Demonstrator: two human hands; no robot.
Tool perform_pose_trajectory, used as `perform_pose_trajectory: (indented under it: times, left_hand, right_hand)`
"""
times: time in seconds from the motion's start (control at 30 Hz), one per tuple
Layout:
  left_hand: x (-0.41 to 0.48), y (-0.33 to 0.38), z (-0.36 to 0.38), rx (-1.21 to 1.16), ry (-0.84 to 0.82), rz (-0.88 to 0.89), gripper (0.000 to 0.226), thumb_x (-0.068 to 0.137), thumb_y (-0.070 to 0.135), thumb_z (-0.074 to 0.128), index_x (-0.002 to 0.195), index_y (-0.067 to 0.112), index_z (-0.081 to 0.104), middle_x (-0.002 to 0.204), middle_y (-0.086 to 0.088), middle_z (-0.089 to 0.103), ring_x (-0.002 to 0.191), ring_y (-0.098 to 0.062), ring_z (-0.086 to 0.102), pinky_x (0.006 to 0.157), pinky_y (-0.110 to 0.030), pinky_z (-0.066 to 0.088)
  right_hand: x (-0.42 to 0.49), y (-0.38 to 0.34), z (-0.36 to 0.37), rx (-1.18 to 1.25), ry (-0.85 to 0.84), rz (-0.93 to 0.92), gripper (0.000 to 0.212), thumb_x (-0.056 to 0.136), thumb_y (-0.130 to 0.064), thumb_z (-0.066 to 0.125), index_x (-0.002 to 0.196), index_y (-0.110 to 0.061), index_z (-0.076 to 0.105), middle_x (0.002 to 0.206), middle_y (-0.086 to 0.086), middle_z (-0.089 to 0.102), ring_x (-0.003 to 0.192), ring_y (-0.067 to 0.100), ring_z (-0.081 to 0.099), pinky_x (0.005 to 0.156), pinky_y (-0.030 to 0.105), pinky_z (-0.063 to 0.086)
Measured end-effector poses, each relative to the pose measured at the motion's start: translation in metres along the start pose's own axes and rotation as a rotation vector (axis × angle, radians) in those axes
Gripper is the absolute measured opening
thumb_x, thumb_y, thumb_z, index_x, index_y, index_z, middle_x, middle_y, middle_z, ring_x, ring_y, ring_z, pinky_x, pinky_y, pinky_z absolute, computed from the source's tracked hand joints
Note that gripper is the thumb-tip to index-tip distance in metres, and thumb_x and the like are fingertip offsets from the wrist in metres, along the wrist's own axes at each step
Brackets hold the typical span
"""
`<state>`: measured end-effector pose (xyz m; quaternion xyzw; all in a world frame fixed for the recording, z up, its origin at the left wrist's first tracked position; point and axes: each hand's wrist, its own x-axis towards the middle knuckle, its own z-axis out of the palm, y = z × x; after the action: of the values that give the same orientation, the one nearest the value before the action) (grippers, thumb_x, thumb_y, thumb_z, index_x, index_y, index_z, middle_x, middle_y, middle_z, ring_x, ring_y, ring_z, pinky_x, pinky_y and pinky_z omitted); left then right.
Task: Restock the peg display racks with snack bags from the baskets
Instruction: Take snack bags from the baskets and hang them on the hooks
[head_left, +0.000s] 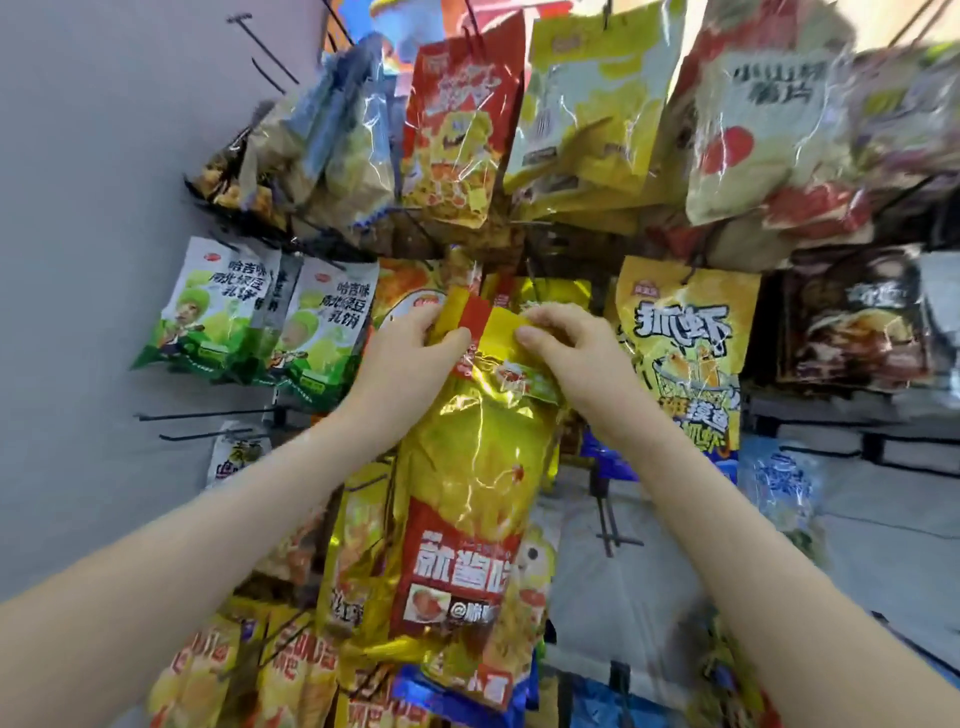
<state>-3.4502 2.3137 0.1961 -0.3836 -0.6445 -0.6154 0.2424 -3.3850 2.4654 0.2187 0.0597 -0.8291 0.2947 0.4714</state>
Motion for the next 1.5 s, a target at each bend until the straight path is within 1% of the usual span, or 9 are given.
perform_pose_trajectory:
  times: [0.13,0.27,0.43,0.57,0.8,0.93,1.13,1.33,1.5]
  left_hand:
    - [0.047,-0.003,-0.006,0.024,0.015,0.016,0.047,0.072,0.05,0.053,0.099,0.014,0.069,0.095,-0.009,0.07,0.093,-0.029,0.064,0.087,-0.051,0.05]
    - [0.084,-0.013,-0.005,0.016,-0.041,0.057,0.026,0.086,0.039,0.059,0.097,0.017,0.068,0.09,-0.004,0.071,0.089,-0.027,0.066,0.084,-0.049,0.053]
    - [0.125,-0.028,0.005,0.061,-0.089,0.083,0.031,0.095,0.034,0.054,0.118,0.016,0.064,0.103,-0.002,0.069,0.092,-0.022,0.065,0.084,-0.042,0.054]
    - [0.142,-0.039,0.018,0.079,-0.117,0.122,0.027,0.096,0.032,0.053,0.112,0.014,0.065,0.102,-0.003,0.069,0.093,-0.019,0.063,0.085,-0.04,0.052]
    - [0.161,-0.053,0.038,0.088,-0.097,0.139,0.023,0.1,0.027,0.047,0.086,0.012,0.058,0.068,0.003,0.051,0.059,-0.008,0.045,0.043,-0.011,0.034]
    - [0.164,-0.06,0.046,0.138,-0.081,0.144,0.029,0.101,0.026,0.043,0.084,0.007,0.055,0.07,0.0,0.051,0.062,-0.013,0.044,0.046,-0.014,0.034]
    - [0.162,-0.064,0.058,0.17,-0.1,0.113,0.033,0.103,0.025,0.038,0.093,0.001,0.057,0.09,-0.012,0.058,0.083,-0.023,0.047,0.065,-0.033,0.029]
    - [0.158,-0.069,0.062,0.095,-0.089,0.118,0.03,0.104,0.024,0.037,0.099,0.0,0.055,0.097,-0.014,0.06,0.085,-0.023,0.051,0.067,-0.031,0.033]
    - [0.157,-0.076,0.061,0.026,-0.12,0.138,0.029,0.104,0.022,0.035,0.109,0.001,0.055,0.103,-0.015,0.062,0.091,-0.026,0.056,0.073,-0.035,0.041]
  right_hand:
    - [0.043,-0.005,0.012,-0.012,0.043,-0.02,0.011,0.092,-0.026,0.06,0.095,-0.023,0.071,0.092,-0.013,0.063,0.089,0.005,0.058,0.084,0.024,0.045]
    - [0.076,0.003,0.023,-0.035,0.225,-0.03,0.011,0.092,-0.023,0.061,0.094,-0.018,0.069,0.088,-0.009,0.064,0.079,-0.003,0.055,0.061,0.007,0.039]
    - [0.105,0.016,0.028,-0.094,0.369,-0.054,0.014,0.093,-0.023,0.059,0.1,-0.015,0.068,0.098,0.0,0.066,0.09,0.01,0.061,0.075,0.02,0.047]
    - [0.114,0.028,0.025,-0.123,0.391,-0.034,0.014,0.093,-0.02,0.059,0.102,-0.016,0.068,0.1,-0.001,0.065,0.089,0.007,0.06,0.072,0.015,0.046]
    - [0.129,0.027,0.016,-0.15,0.363,0.074,0.016,0.092,-0.022,0.061,0.103,-0.014,0.07,0.084,-0.014,0.059,0.089,0.011,0.059,0.077,0.023,0.049]
    - [0.135,0.024,0.013,-0.168,0.294,0.159,0.02,0.095,-0.026,0.057,0.104,-0.014,0.071,0.089,-0.005,0.063,0.094,0.018,0.06,0.085,0.038,0.051]
    - [0.138,0.018,0.011,-0.286,0.254,0.176,0.018,0.096,-0.026,0.055,0.097,-0.015,0.07,0.082,-0.001,0.062,0.068,0.011,0.051,0.059,0.026,0.042]
    - [0.132,0.019,0.011,-0.413,0.247,0.119,0.019,0.095,-0.029,0.055,0.09,-0.018,0.07,0.093,0.008,0.069,0.087,0.024,0.062,0.082,0.04,0.052]
    - [0.134,0.027,0.013,-0.441,0.267,0.112,0.016,0.094,-0.03,0.056,0.093,-0.022,0.07,0.094,-0.002,0.065,0.104,0.027,0.058,0.098,0.053,0.041]
